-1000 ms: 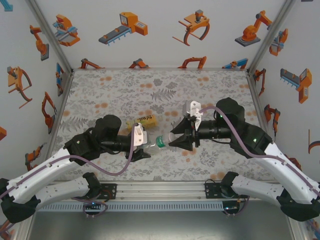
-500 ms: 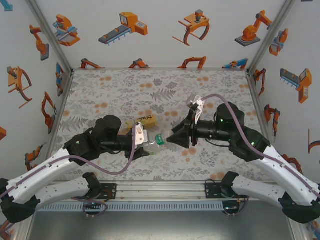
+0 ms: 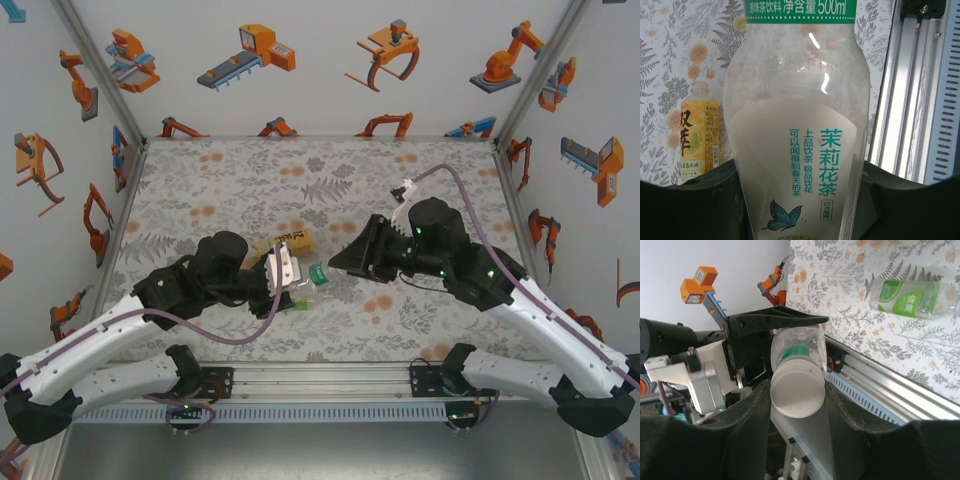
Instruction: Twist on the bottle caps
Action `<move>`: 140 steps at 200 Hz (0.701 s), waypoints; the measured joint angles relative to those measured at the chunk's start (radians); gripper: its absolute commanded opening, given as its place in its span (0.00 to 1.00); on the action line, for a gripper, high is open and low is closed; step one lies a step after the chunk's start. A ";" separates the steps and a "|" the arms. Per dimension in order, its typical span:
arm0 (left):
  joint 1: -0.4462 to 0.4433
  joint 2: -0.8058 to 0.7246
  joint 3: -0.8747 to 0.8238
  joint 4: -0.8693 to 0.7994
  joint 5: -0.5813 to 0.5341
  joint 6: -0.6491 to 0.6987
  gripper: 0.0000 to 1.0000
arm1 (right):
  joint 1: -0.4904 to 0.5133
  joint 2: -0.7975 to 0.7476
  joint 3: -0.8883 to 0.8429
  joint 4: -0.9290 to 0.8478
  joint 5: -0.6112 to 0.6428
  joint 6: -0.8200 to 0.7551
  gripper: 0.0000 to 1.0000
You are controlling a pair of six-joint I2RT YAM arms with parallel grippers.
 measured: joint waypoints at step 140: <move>0.000 -0.028 -0.002 0.055 -0.087 -0.008 0.77 | -0.132 0.169 0.108 -0.199 0.045 -0.119 0.00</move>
